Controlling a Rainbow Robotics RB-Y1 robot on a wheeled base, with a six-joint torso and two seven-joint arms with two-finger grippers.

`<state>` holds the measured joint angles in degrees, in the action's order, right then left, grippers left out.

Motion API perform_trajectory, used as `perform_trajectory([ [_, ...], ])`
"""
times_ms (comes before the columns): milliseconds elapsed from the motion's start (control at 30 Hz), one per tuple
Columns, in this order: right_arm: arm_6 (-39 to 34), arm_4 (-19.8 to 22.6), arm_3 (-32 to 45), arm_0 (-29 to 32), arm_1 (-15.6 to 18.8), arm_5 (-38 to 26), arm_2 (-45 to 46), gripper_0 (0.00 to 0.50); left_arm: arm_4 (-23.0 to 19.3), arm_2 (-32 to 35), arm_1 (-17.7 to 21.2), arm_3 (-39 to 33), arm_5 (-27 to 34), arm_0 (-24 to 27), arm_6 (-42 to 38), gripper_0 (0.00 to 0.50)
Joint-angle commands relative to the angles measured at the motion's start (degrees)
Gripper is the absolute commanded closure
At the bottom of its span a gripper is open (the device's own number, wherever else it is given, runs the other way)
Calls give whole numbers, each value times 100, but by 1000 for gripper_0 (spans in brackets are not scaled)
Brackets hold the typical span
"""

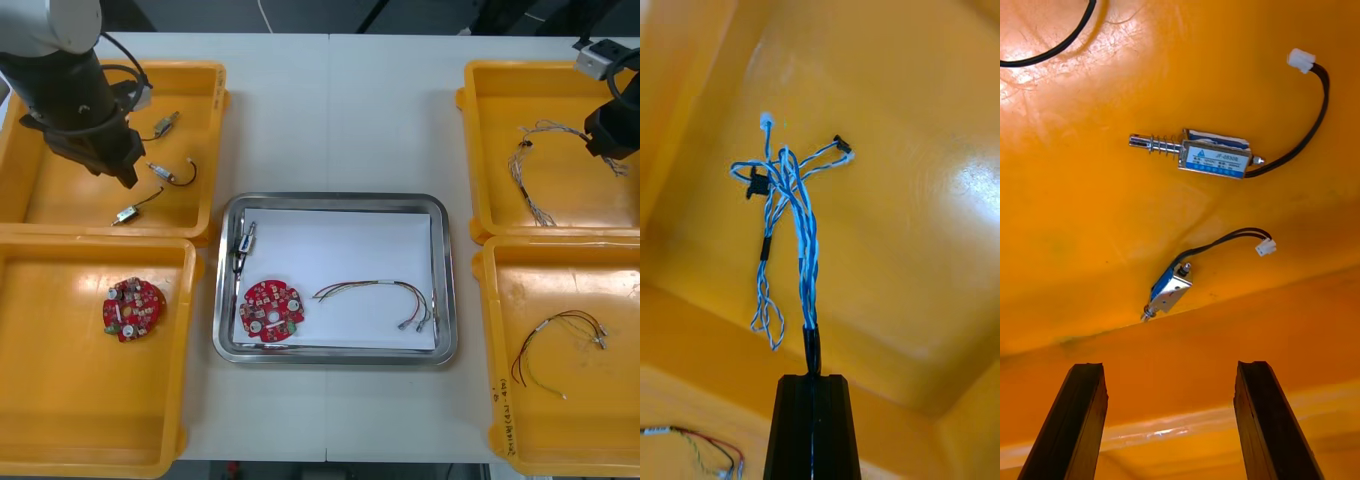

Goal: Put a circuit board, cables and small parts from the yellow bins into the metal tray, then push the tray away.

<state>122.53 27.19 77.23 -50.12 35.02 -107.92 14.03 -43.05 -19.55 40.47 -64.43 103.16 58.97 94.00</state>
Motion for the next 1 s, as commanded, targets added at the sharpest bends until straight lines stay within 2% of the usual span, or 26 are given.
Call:
perform_trajectory([
  [33,-71,32,952,187,199,-208,126,500,-11,-277,-48,211,-358,334,743,0],
  [167,-71,155,1471,240,163,-208,126,500,7,-515,-83,317,-569,334,751,0],
  [433,-54,1122,2077,407,155,-208,-50,500,-63,-840,-153,519,-806,325,716,0],
  [767,-80,1834,2930,495,146,-208,-806,500,-151,-1077,-153,537,-1008,62,699,0],
  [1000,-71,2053,3369,504,146,-208,-1439,500,-151,-1270,-144,528,-1201,-35,646,0],
])
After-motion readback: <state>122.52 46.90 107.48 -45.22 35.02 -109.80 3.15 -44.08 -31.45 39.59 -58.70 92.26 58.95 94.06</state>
